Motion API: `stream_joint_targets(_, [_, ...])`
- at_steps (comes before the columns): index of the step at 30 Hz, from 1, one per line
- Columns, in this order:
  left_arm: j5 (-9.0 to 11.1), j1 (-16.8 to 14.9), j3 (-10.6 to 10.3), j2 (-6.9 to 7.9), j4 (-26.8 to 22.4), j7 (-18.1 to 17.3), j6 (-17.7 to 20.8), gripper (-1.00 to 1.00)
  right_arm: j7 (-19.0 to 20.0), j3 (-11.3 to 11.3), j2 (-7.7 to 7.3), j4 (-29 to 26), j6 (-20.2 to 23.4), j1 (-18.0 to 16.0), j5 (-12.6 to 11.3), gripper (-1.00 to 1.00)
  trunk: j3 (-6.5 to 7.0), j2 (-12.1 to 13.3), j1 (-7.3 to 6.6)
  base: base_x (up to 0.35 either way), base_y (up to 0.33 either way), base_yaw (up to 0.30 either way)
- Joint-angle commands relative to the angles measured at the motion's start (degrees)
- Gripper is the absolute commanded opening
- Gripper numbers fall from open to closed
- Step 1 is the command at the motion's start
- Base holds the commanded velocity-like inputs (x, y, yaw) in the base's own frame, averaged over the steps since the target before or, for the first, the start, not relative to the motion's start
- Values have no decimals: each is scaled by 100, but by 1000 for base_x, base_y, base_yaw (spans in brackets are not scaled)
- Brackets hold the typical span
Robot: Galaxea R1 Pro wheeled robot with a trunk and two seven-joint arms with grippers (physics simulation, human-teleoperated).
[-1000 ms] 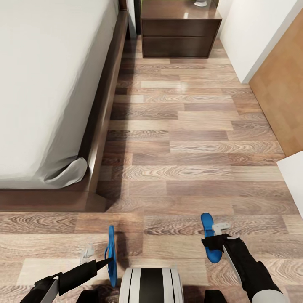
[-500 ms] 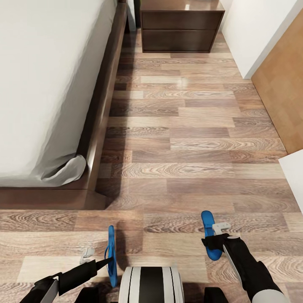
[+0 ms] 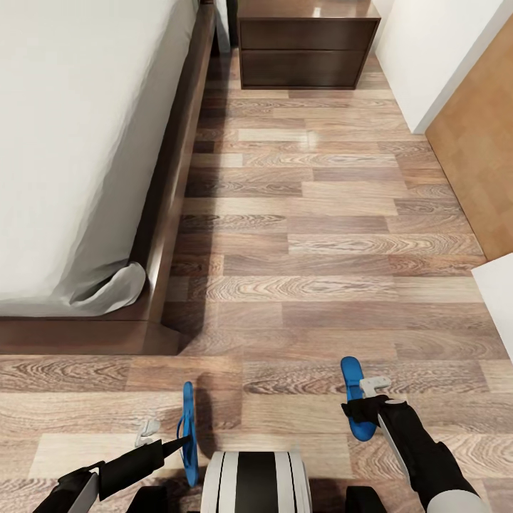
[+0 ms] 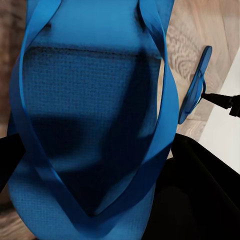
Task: In the bedroom, move the book from the bed onto either nightstand, and place the two sandals side by side next to the bed.
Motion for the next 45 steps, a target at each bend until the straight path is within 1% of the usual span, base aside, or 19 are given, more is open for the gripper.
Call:
stream_joint_targets(1, [29,-1,4,0,3,-8,55,-100,49,-11,1,-9,23,-1,61,100,-3,-1,-1,0,-31,0])
stream_joint_targets(23, [29,-1,4,0,7,-9,53,-100,40,-9,8,-9,23,-1,61,100,-3,-1,-1,0,-7,0])
stream_joint_targets(28, [29,-1,4,0,7,-12,55,-100,40,-11,7,-9,23,-1,61,100,-114,-8,12,0,0,0])
stream_joint_targets(40, [29,-1,4,0,7,-10,54,-100,46,-11,2,-11,23,-1,61,100,-114,-8,12,0,-3,0])
stream_joint_targets(45, [29,-1,4,0,7,-9,53,-100,49,-11,1,-10,23,-1,61,100,-114,-8,12,0,-149,0])
